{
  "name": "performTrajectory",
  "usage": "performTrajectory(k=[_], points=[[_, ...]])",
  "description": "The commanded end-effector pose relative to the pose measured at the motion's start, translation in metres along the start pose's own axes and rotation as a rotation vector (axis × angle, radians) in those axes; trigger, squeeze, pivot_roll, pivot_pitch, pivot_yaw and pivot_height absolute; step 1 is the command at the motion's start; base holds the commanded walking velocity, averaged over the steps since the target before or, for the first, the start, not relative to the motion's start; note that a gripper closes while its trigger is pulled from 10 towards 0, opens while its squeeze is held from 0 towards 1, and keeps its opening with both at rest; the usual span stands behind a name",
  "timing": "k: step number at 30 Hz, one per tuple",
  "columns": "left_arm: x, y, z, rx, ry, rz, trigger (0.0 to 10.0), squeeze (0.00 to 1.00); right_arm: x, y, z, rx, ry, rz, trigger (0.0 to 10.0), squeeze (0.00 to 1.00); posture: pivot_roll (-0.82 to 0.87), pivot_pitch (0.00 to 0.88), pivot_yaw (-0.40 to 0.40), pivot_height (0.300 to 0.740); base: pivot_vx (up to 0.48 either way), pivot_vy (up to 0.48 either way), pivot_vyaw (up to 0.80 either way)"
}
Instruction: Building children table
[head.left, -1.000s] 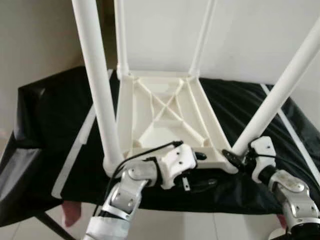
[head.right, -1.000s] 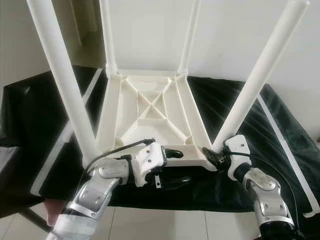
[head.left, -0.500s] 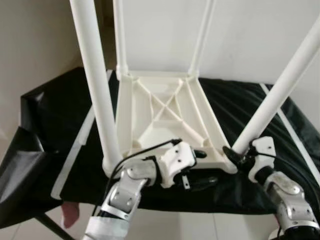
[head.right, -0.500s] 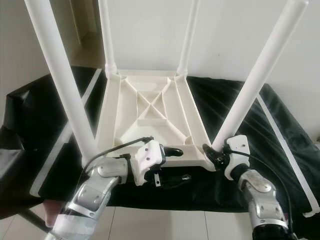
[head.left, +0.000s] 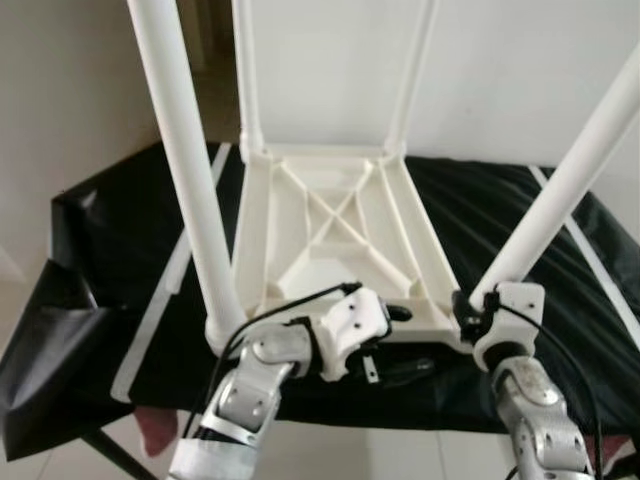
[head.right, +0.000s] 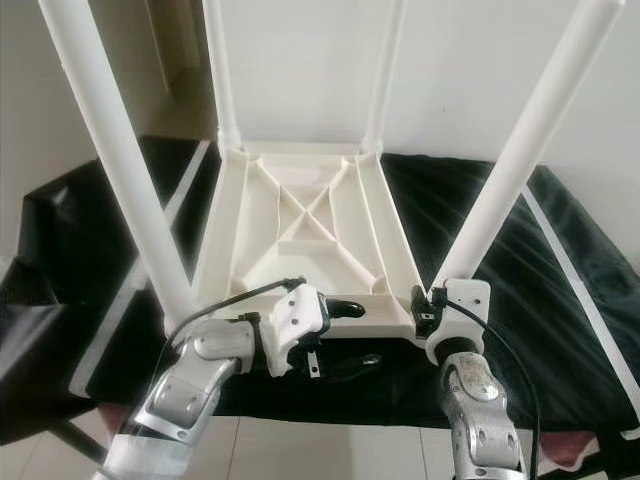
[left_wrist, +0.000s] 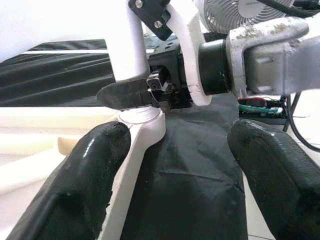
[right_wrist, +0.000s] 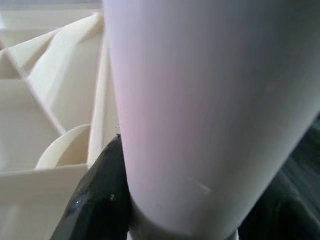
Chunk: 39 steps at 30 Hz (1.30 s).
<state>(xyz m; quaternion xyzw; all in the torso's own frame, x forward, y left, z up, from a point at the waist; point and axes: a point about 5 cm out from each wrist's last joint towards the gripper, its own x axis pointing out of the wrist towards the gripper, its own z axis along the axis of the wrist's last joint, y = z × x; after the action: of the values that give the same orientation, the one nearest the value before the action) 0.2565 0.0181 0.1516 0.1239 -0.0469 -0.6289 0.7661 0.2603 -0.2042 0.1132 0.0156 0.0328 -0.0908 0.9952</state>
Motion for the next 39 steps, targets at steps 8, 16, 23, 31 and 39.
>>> performTrajectory(k=[8,16,23,31,39], points=[[0.003,0.001,0.001,-0.007,-0.001,0.074,10.0,0.0,-0.012,0.019,-0.027,0.108,0.142,-0.267,10.0,0.0,-0.02,0.0,-0.026,0.74,0.0,0.0,0.0],[0.003,0.003,0.002,-0.01,-0.005,0.084,10.0,0.0,-0.01,0.024,-0.013,0.083,0.074,-0.201,10.0,0.0,-0.02,0.0,-0.035,0.74,0.0,0.0,0.0],[0.003,-0.004,0.0,-0.016,-0.002,0.059,10.0,0.0,-0.012,0.021,-0.003,0.052,-0.025,-0.145,10.0,1.0,-0.02,0.0,-0.043,0.74,0.0,0.0,0.0],[-0.003,-0.001,-0.004,-0.013,0.02,0.086,10.0,0.0,-0.018,0.004,-0.006,-0.001,-0.045,-0.12,10.0,0.76,-0.02,0.0,-0.044,0.74,0.0,0.0,0.0],[0.004,0.005,0.003,0.0,0.002,0.109,10.0,0.0,-0.011,-0.002,-0.003,-0.005,-0.093,0.047,10.0,0.0,-0.01,0.0,-0.038,0.74,0.0,0.0,0.0]])
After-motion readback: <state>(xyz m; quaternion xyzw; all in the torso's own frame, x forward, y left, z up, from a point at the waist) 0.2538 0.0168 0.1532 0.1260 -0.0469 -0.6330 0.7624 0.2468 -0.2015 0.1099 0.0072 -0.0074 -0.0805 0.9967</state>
